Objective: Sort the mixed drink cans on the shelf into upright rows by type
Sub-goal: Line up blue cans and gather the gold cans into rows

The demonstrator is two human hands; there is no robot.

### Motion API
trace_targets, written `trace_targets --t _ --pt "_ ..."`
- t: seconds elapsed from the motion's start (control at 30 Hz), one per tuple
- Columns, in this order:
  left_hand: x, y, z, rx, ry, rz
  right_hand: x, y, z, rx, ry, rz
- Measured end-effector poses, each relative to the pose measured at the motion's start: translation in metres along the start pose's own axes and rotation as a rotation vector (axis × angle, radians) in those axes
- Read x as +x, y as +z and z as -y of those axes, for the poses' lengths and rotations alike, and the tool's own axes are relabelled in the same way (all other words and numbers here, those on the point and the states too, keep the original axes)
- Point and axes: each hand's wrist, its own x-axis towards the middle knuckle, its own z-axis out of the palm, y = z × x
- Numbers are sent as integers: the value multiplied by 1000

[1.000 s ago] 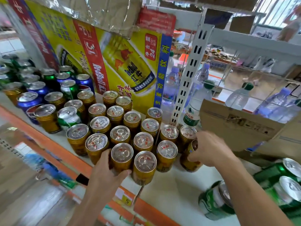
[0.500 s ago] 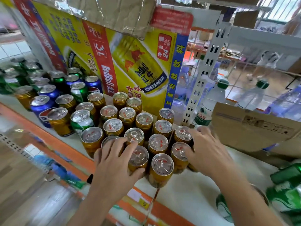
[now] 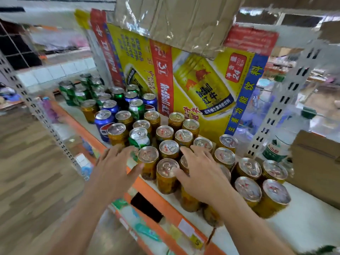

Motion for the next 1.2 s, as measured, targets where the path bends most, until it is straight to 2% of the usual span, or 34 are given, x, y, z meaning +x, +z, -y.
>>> trace_targets --t 0.13,0.23,0.43,0.57,0.7,0.87,1.0,1.07,1.2 --pt "45 -19 48 -20 -33 -28 52 10 40 44 -52 -6" --pt "88 -33 80 -6 22 -60 99 23 76 31 -56 11" --pt "161 -33 119 13 44 115 155 47 125 -117 124 74" --pt "178 -17 131 -222 14 203 162 59 125 -33 279 91" --pt "180 -10 137 -350 21 130 164 61 125 -3 356 52" --pt "169 -37 138 -405 105 -104 157 49 134 26 387 -71" --pt "160 -63 121 -483 236 -242 141 34 140 103 379 -292" --pt "156 -69 107 -532 337 -261 129 27 139 171 361 -400" --pt "135 -68 75 -747 439 -163 92 17 128 402 369 -576"
